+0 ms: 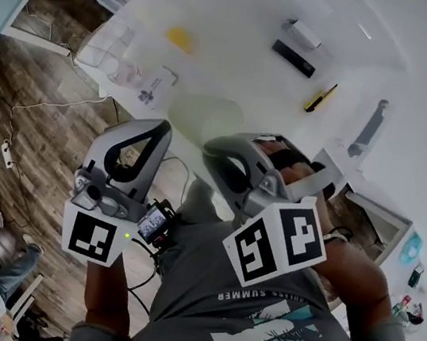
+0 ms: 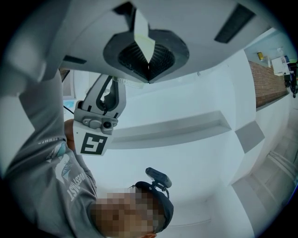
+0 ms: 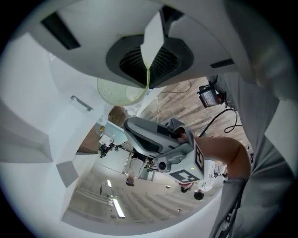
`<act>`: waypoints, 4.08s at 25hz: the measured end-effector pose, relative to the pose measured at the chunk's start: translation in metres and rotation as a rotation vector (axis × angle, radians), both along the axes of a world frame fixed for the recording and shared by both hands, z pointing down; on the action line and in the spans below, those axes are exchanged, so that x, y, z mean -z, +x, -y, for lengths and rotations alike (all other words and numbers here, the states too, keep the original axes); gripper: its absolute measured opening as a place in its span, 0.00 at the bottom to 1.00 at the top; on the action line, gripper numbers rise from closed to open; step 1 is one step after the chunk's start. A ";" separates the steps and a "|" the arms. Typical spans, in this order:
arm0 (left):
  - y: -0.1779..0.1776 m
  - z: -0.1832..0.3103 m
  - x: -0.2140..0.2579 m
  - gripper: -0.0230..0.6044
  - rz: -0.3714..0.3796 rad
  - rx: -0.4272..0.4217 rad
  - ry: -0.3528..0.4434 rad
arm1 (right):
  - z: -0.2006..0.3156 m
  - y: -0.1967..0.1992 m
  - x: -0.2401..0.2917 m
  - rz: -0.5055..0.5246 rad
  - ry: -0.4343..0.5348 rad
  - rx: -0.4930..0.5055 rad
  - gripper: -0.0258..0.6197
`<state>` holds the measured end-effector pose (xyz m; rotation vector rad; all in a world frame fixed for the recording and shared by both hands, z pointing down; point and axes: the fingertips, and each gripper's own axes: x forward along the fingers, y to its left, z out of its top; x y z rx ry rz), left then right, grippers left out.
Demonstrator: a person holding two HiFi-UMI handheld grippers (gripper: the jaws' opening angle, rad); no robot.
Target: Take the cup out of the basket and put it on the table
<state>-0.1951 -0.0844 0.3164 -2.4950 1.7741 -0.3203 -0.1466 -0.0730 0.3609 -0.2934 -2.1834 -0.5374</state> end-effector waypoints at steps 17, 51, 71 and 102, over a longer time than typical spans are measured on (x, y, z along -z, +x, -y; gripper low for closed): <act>-0.015 -0.015 -0.028 0.05 -0.039 0.049 -0.050 | -0.020 -0.006 -0.072 -0.112 -0.027 0.050 0.08; -0.024 -0.017 -0.056 0.05 -0.068 0.053 -0.111 | -0.028 0.030 -0.206 -0.433 -0.071 0.069 0.08; -0.006 -0.018 -0.056 0.05 -0.049 0.012 -0.128 | -0.033 0.044 -0.235 -0.488 0.013 0.138 0.10; 0.042 -0.021 -0.001 0.05 0.103 -0.082 -0.048 | -0.022 0.064 0.007 0.289 -0.084 -0.106 0.06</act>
